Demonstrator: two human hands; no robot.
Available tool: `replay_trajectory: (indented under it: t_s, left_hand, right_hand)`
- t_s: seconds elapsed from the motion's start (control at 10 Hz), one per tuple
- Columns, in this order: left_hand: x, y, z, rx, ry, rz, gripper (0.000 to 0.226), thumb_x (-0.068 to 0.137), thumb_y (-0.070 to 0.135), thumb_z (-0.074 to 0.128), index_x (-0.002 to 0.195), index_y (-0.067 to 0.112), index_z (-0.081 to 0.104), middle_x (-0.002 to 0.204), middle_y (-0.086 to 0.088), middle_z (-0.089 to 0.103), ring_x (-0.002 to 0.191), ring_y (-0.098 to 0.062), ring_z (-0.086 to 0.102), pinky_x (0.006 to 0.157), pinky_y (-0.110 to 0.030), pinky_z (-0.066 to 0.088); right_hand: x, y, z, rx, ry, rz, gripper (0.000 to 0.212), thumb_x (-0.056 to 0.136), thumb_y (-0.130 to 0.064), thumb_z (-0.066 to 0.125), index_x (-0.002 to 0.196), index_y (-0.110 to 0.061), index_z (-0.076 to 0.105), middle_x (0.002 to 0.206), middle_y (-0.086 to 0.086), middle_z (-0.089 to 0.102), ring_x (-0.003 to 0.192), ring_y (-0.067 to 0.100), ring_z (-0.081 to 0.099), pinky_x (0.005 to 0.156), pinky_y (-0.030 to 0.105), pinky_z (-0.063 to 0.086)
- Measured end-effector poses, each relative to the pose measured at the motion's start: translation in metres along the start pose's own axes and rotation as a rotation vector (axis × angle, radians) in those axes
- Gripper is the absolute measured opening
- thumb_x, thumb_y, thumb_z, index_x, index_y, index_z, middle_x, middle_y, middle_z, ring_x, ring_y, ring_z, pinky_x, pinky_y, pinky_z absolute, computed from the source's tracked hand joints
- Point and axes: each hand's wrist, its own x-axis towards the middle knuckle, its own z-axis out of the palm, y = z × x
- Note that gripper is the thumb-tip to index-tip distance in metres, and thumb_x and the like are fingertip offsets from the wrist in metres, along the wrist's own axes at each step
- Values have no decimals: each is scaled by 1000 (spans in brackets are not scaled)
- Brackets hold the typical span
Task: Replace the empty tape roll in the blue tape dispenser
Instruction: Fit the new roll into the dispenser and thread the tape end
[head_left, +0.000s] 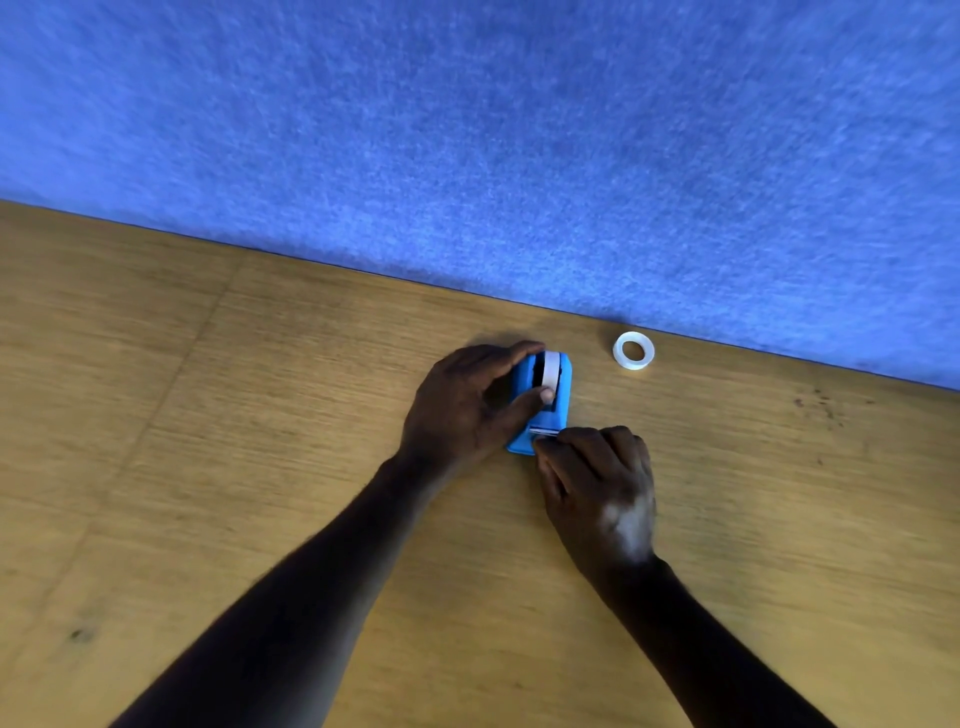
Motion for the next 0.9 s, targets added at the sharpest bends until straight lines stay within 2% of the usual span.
replay_trajectory:
  t_s: [0.1, 0.3, 0.5, 0.7, 0.8, 0.9]
  left_hand:
    - [1, -1, 1, -6, -8, 1, 51, 89, 55, 57, 133, 30, 62, 124, 11, 69, 116, -3, 60, 101, -19, 43]
    - [1, 1, 0, -8, 0, 5, 50, 89, 54, 56, 131, 28, 64, 122, 10, 70, 114, -3, 60, 98, -4, 32]
    - [0, -1, -1, 0, -9, -10, 54, 89, 57, 55, 136, 32, 60, 122, 11, 70, 115, -2, 58, 98, -3, 31]
    - [-2, -2, -1, -44, -33, -26, 63, 90, 58, 52, 144, 27, 54, 127, 7, 68, 119, -4, 58, 102, -17, 42]
    - [-3, 1, -4, -94, -13, -42, 61, 93, 53, 48, 147, 24, 49, 132, 4, 65, 121, 6, 50, 101, -4, 34]
    - [-4, 4, -6, -127, 6, -77, 62, 95, 55, 42, 150, 26, 44, 136, 6, 63, 123, 7, 47, 100, -6, 33]
  right_hand:
    - [-1, 0, -2, -43, 5, 0, 4, 84, -13, 72, 85, -15, 76, 78, 1, 73, 69, 22, 52, 59, 36, 45]
    - [0, -1, -4, -74, 24, 5, 6, 82, -14, 74, 83, -20, 76, 77, -6, 74, 67, 21, 48, 58, 36, 41]
    - [-1, -1, -3, -122, 14, -14, 6, 81, -16, 74, 84, -21, 76, 77, -6, 73, 63, 24, 55, 60, 35, 39]
    - [-6, -2, -3, -115, 5, -12, 7, 80, -16, 74, 84, -21, 75, 77, -5, 73, 61, 25, 58, 62, 36, 41]
    - [-5, -1, -5, -97, 3, -22, 6, 81, -16, 72, 83, -20, 75, 77, -3, 72, 65, 24, 57, 63, 36, 41]
    - [-5, -2, -9, -37, -10, -26, 8, 85, -19, 67, 82, -17, 74, 77, 0, 71, 68, 24, 57, 64, 36, 43]
